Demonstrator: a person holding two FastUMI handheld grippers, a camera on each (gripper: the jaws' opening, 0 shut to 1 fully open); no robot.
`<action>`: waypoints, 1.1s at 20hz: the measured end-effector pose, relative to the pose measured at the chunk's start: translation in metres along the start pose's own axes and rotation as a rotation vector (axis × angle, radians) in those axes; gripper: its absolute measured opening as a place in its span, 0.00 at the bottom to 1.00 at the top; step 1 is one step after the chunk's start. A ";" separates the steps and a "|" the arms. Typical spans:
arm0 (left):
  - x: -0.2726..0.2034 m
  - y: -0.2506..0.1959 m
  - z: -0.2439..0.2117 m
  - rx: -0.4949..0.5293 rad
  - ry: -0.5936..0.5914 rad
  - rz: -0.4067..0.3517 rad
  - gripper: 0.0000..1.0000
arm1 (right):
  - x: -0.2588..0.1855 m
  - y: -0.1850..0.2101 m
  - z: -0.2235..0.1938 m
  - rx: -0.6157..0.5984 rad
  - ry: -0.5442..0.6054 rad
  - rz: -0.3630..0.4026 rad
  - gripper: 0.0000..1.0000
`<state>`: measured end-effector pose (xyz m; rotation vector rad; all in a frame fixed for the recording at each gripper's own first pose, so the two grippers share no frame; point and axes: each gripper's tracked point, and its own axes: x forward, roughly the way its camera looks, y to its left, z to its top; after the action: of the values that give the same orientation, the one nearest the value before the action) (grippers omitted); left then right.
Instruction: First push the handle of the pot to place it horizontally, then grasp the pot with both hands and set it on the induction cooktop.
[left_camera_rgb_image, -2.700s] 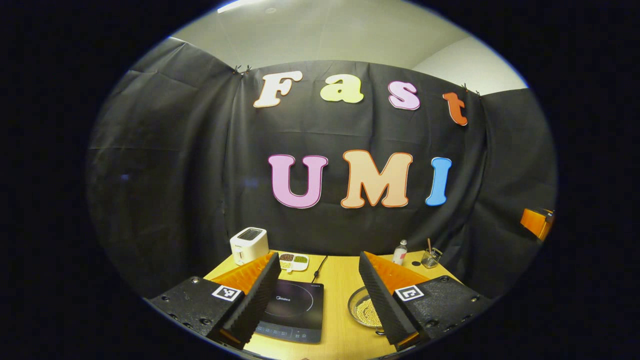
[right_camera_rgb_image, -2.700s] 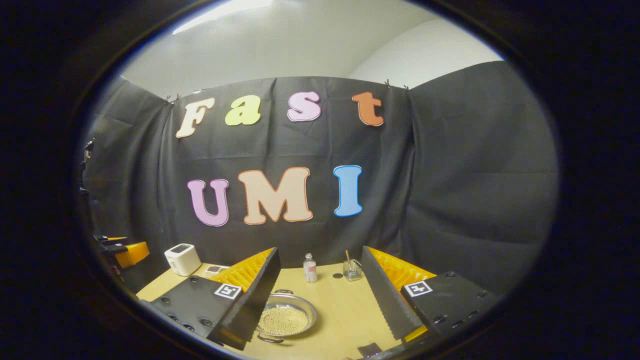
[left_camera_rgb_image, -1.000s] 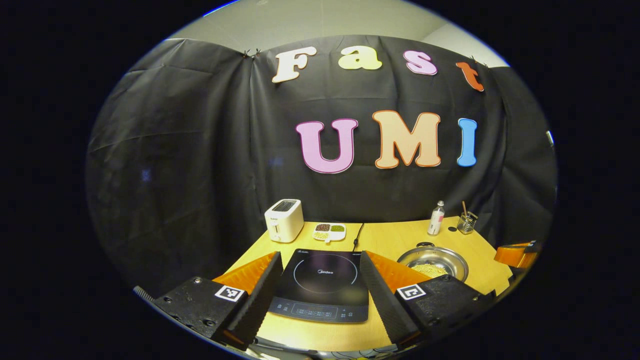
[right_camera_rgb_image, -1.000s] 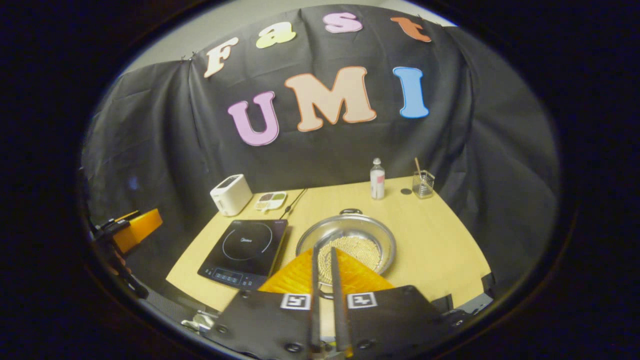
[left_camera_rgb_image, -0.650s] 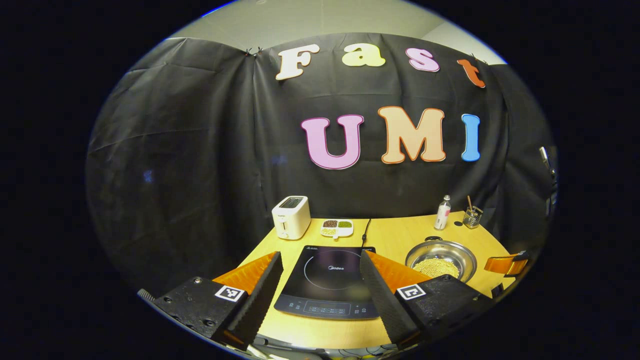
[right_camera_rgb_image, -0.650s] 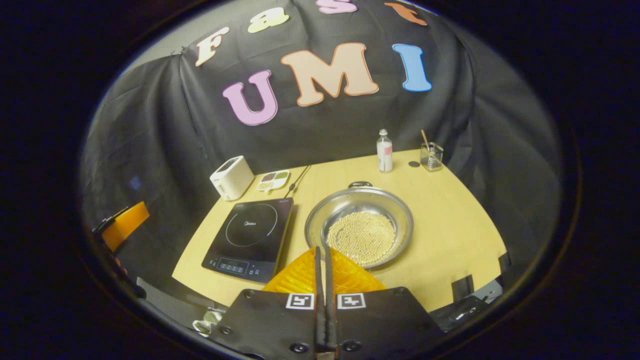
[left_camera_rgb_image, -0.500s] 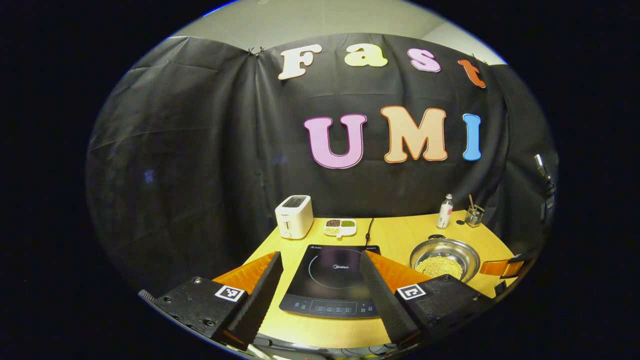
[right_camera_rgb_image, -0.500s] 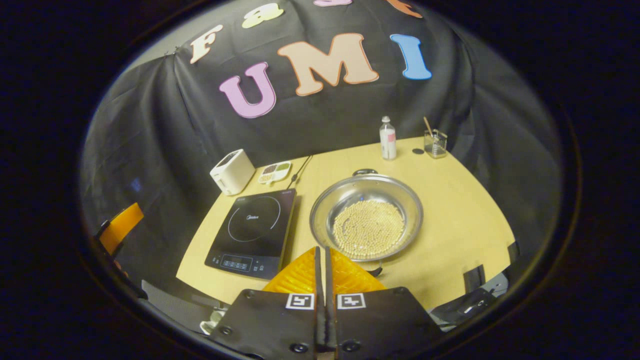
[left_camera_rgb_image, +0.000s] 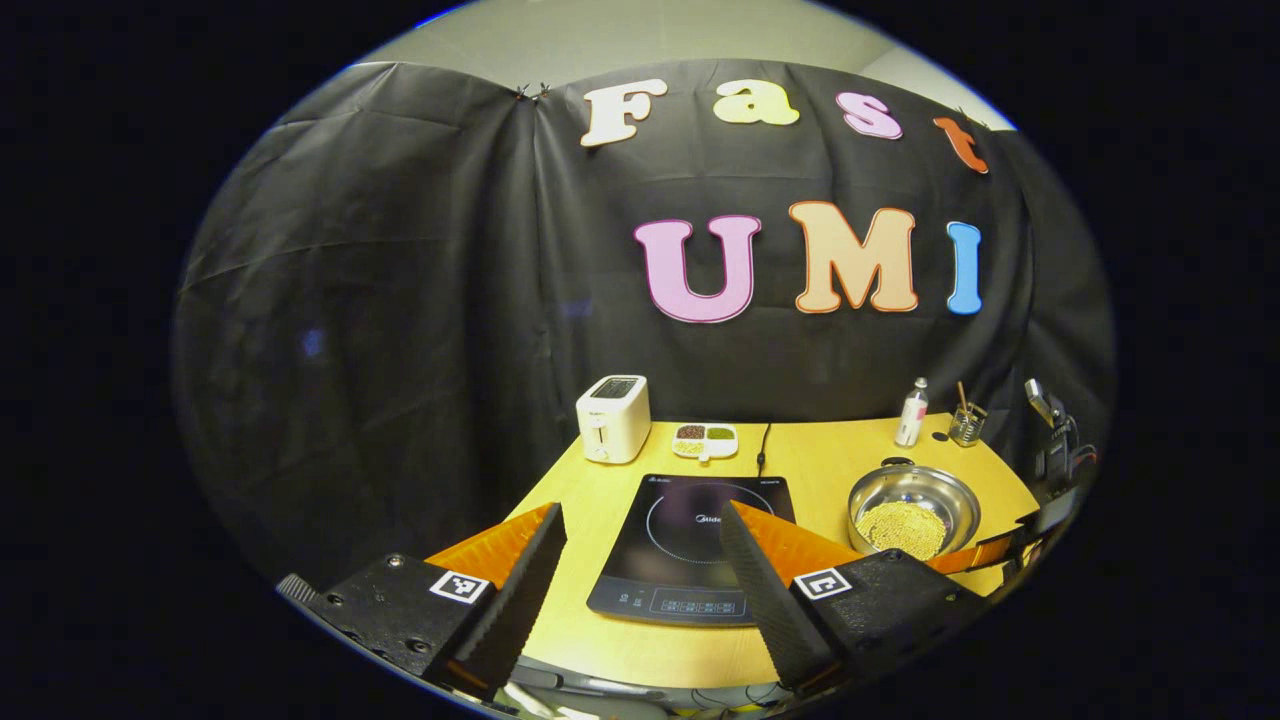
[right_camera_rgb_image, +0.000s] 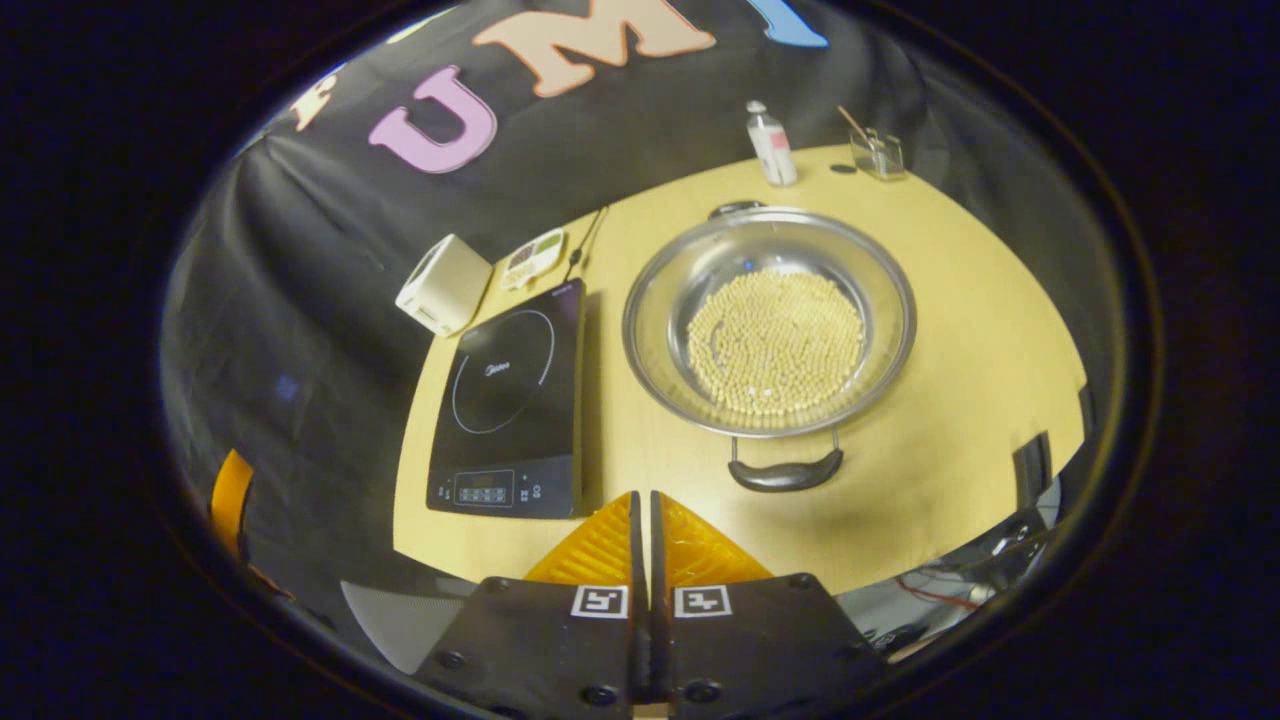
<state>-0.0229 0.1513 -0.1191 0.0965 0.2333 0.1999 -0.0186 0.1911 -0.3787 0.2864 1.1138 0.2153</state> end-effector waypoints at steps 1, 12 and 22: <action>0.000 0.003 -0.002 -0.003 0.005 0.005 0.95 | 0.006 -0.004 -0.002 0.009 0.022 -0.012 0.03; 0.008 0.015 -0.010 -0.015 0.013 0.007 0.95 | 0.059 -0.045 0.001 0.131 0.136 -0.100 0.03; 0.008 -0.010 -0.009 -0.029 0.000 -0.087 0.95 | 0.046 -0.111 0.009 0.118 0.067 -0.233 0.02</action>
<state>-0.0158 0.1441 -0.1310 0.0571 0.2335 0.1169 0.0124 0.0997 -0.4511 0.2537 1.2181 -0.0479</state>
